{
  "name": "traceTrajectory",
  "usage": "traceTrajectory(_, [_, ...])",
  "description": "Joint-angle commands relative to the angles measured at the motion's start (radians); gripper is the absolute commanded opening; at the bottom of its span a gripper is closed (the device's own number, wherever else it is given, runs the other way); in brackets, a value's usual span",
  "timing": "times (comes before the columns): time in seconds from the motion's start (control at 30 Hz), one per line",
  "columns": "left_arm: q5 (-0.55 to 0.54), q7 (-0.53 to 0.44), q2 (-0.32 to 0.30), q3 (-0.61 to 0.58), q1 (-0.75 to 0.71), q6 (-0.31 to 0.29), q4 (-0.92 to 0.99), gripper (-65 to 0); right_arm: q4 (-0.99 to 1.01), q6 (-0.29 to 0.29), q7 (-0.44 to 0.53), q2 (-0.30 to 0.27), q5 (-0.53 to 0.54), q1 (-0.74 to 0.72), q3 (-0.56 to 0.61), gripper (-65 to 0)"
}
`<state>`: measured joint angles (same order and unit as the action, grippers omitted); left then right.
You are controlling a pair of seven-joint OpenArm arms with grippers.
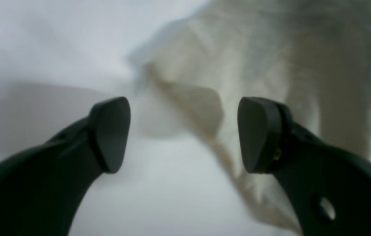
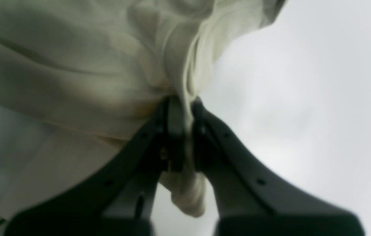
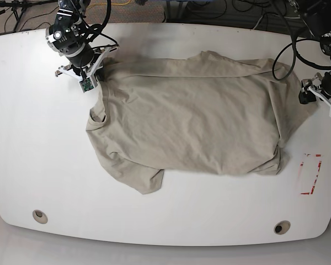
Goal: Fold the T-shirt properly
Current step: 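Regrasp the shirt edge with the left gripper beside the right gripper's hold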
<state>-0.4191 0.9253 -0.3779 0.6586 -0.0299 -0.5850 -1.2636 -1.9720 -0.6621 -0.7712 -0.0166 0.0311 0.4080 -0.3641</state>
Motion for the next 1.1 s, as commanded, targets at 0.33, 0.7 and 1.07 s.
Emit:
traceTrajectory(0.33, [-0.008,-0.053,-0.028,-0.035,0.074,0.0,0.137,-17.1,-0.022,0.0,0.015,-0.006,0.017,-0.004,-0.003,-65.0])
traceTrajectory(0.7, [-0.008,-0.09,-0.028,-0.119,0.091,0.001,0.184,-56.4,-0.022,0.0,0.015,-0.006,0.017,-0.021,-0.003,-65.0])
traceTrajectory(1.07, [-0.019,-0.051,-0.026,-0.056,0.031,0.0,-0.006,-65.0,-0.022,-0.002,0.015,-0.006,0.019,-0.024,-0.005,-65.0])
